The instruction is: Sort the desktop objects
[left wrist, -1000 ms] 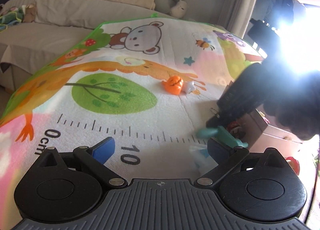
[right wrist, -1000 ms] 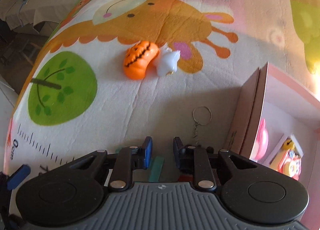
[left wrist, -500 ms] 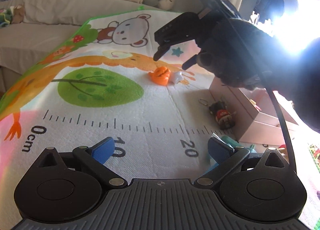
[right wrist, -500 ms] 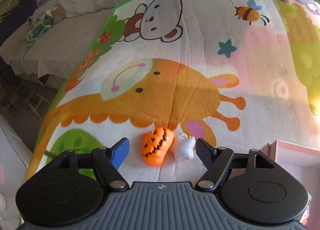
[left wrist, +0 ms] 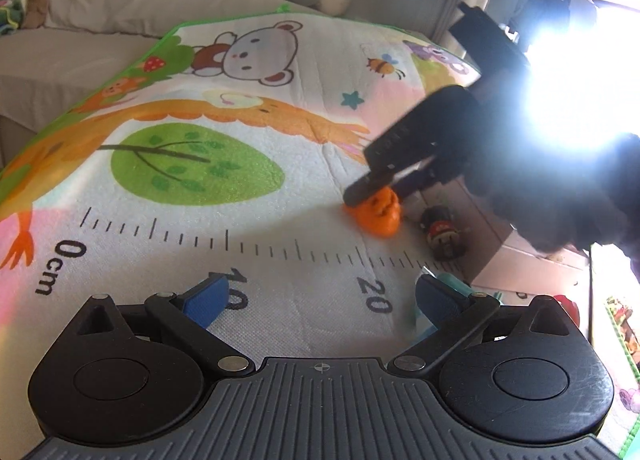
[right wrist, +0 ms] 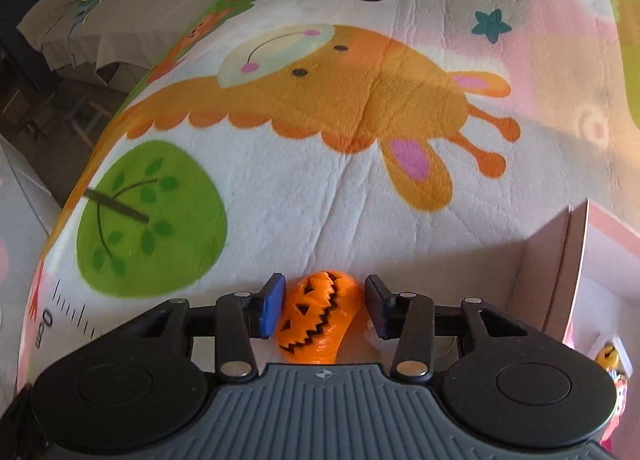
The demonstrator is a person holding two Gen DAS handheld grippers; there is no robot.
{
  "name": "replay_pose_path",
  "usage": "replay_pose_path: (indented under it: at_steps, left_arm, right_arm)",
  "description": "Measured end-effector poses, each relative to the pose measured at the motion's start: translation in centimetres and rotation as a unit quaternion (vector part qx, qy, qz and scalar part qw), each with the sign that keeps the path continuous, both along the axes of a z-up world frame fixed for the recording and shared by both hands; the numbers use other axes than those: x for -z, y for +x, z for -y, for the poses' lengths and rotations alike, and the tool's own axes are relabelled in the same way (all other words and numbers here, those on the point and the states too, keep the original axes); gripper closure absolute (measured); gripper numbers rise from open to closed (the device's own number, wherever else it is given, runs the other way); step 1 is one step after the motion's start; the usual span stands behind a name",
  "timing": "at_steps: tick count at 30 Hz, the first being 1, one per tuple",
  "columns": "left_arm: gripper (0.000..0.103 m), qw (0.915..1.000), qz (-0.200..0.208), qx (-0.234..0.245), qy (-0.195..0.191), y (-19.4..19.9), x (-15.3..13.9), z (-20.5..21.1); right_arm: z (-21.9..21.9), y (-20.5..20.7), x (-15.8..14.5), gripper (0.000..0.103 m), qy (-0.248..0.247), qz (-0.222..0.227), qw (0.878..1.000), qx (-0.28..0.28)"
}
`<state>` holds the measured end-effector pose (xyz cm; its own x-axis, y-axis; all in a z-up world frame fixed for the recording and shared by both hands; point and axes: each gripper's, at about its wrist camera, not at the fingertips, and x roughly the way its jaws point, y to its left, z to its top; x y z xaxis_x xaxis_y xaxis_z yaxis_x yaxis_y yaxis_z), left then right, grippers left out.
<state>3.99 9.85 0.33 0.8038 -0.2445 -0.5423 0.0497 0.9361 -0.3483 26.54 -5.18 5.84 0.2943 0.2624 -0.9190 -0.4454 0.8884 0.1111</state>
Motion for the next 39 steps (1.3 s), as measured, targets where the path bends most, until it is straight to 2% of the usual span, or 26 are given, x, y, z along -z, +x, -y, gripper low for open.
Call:
replay_pose_path:
  at_steps: [4,6,10,12,14,18,21,24,28,29,31,32,33,35,39]
  left_arm:
    - [0.001,1.0,-0.006,-0.002,0.005,0.1,-0.1,0.1]
    - [0.001,0.9997,-0.013,-0.006,0.02,0.0,-0.3,0.4]
    - [0.001,0.9982,-0.01,0.003,0.059,-1.2,-1.5,1.4]
    - [0.001,0.9966,-0.001,0.021,0.079,-2.2,-2.3,2.2]
    - [0.0,0.994,0.008,0.05,0.097,-3.0,-2.9,3.4]
    - [0.0,0.9777,0.024,0.13,0.163,-4.6,-3.0,7.0]
    - [0.0,0.9608,0.017,0.148,0.234,-4.7,-2.0,9.2]
    - [0.0,0.9524,-0.006,0.12,0.28,-3.5,-1.2,9.5]
    - [0.0,0.9396,-0.017,0.034,0.34,-1.2,-1.3,8.9]
    - [0.0,0.9399,-0.02,0.017,0.34,-0.8,-1.6,8.6]
    - [0.0,0.9484,-0.008,0.015,0.317,-0.9,-3.0,8.3]
    - [0.0,0.9541,0.001,0.028,0.298,-1.2,-3.7,8.5]
    - [0.0,0.9585,0.006,0.042,0.282,-1.4,-4.2,8.7]
    - [0.0,0.9674,0.005,0.084,0.239,-1.7,-4.9,10.0]
    - [0.0,0.972,-0.028,0.128,0.195,-0.7,-3.8,13.1]
  right_arm:
    - [2.3,-5.2,-0.7,0.06,0.025,-0.039,0.999,-0.014]
    - [3.2,-7.5,-1.8,0.06,0.04,-0.031,0.999,-0.013]
    - [6.6,-13.2,-5.8,0.053,0.086,0.062,0.994,-0.022]
    - [9.1,-15.5,-7.1,0.048,0.104,0.104,0.989,-0.006]
    - [11.6,-17.4,-7.6,0.044,0.096,0.146,0.984,0.019]
    - [15.3,-20.3,-5.9,0.039,0.069,0.182,0.98,0.053]
    - [16.7,-21.6,-3.5,0.031,0.062,0.178,0.98,0.069]
    - [17.6,-22.1,-1.6,0.029,0.095,0.168,0.977,0.092]
    - [17.2,-21.9,-0.1,0.026,0.106,0.189,0.97,0.111]
    - [16.9,-22.0,0.2,0.026,0.102,0.198,0.969,0.11]
    - [16.3,-22.2,0.6,0.029,0.086,0.215,0.967,0.103]
    - [16.1,-22.3,0.6,0.034,0.074,0.223,0.967,0.098]
    - [16.1,-22.4,0.7,0.05,0.066,0.225,0.968,0.092]
    - [16.8,-22.6,0.6,0.054,0.073,0.224,0.968,0.093]
    - [18.7,-23.6,0.0,0.058,0.063,0.234,0.964,0.109]
